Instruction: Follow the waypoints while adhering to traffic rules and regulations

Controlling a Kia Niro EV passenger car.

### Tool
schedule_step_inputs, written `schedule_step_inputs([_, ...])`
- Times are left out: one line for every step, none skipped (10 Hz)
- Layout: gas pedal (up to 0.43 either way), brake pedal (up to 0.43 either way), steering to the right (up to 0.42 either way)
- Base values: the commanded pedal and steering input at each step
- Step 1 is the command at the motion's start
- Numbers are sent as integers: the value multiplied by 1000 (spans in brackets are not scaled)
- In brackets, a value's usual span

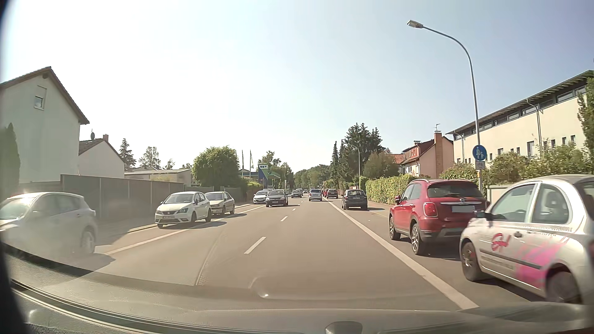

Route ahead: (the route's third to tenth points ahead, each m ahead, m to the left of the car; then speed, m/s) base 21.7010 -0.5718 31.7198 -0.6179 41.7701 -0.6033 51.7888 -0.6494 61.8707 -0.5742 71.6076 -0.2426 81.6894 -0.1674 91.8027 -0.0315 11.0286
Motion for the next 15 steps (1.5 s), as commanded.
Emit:
schedule_step_inputs([28, 30, 4])
schedule_step_inputs([28, 30, 3])
schedule_step_inputs([28, 30, 2])
schedule_step_inputs([28, 30, 1])
schedule_step_inputs([28, 30, 0])
schedule_step_inputs([28, 30, -1])
schedule_step_inputs([28, 30, -2])
schedule_step_inputs([28, 24, -2])
schedule_step_inputs([28, 30, -2])
schedule_step_inputs([28, 30, -2])
schedule_step_inputs([28, 30, -2])
schedule_step_inputs([28, 30, -1])
schedule_step_inputs([28, 30, 0])
schedule_step_inputs([28, 30, 0])
schedule_step_inputs([39, 30, 0])
